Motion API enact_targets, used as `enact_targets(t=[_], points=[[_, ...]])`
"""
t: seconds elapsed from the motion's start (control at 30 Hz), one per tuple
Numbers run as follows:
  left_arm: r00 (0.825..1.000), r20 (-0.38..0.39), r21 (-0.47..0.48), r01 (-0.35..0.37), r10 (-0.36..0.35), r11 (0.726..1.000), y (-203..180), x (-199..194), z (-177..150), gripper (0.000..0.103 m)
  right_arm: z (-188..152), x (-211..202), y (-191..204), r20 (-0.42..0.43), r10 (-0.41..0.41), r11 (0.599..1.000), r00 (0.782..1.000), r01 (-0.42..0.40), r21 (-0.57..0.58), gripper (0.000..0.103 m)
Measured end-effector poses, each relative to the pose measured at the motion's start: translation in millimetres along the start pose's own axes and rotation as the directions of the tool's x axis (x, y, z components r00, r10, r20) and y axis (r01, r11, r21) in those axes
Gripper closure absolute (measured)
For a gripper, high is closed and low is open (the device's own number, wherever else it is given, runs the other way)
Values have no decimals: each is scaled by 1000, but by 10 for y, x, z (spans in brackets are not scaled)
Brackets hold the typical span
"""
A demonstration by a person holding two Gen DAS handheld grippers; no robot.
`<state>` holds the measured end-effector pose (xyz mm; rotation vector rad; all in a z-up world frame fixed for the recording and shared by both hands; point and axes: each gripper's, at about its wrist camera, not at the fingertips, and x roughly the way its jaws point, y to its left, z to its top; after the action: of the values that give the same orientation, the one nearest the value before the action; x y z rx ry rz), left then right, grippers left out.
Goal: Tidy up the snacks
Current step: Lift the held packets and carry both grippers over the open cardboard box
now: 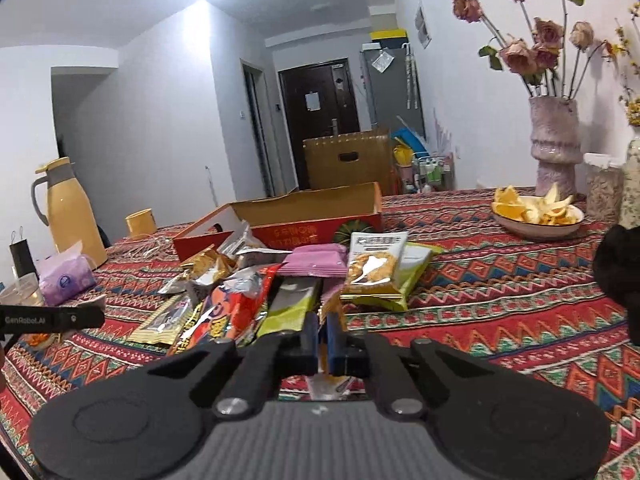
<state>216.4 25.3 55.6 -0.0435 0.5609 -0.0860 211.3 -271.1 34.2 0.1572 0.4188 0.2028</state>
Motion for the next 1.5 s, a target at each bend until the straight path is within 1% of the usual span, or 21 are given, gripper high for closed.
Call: enact_targets(t=[0.07,0.17,0.27,0.37,0.5,0.6,0.7,0.77,0.87,0.97,1.1,1.13,1.27,1.37,1.4,1.5], points=[[1000,4,6,-5,5,1000,-26,-11,12,62,23,-81,-26,16,3,1000,1000,-3,-3,100],[1000,11,7,-12,12,1000,-37,0,61,62,79,-166,-35,41,9,999,999,-7,-37,101],[1000,17,12,-13,13,1000,-50,29,143,62,151,-188,-42,61,8,998,998,-4,-55,101],[999,35,34,-24,23,999,-83,59,288,62,294,-155,-52,74,18,997,997,-12,-79,101],[996,88,41,-24,20,999,-87,65,561,62,607,-76,-27,103,34,980,994,-13,-197,101],[993,116,49,-16,10,999,-64,133,831,62,912,53,-67,97,85,972,992,-61,-225,101],[989,151,54,-4,-5,999,-29,247,1127,62,1201,246,-80,107,108,961,988,-77,-265,101],[984,180,64,-21,9,998,-12,372,1316,62,1407,433,-112,118,125,956,985,-88,-280,101],[977,209,78,-58,40,995,5,630,1533,62,1639,838,-178,127,122,954,984,-81,-290,101],[978,197,53,-75,63,996,68,989,1743,62,1785,1266,-270,109,121,960,987,-88,-266,101],[977,192,48,-105,94,993,80,1494,1957,62,1944,1878,-387,81,118,968,990,-96,-232,101],[977,184,39,-112,103,993,88,1635,2004,62,1964,2018,-406,76,115,970,991,-95,-225,101],[990,94,7,-107,106,994,159,2314,2148,62,2042,2631,-477,30,99,976,995,-92,-196,101],[993,64,-21,-102,103,995,245,2723,2135,62,2037,3125,-508,-16,75,979,997,-77,-187,100],[992,50,-35,-111,113,993,279,2859,2118,62,2024,3251,-506,-31,69,981,997,-74,-182,100],[991,7,-65,-130,131,989,384,3166,2057,62,1943,3644,-527,-74,14,985,997,-26,-170,100]])
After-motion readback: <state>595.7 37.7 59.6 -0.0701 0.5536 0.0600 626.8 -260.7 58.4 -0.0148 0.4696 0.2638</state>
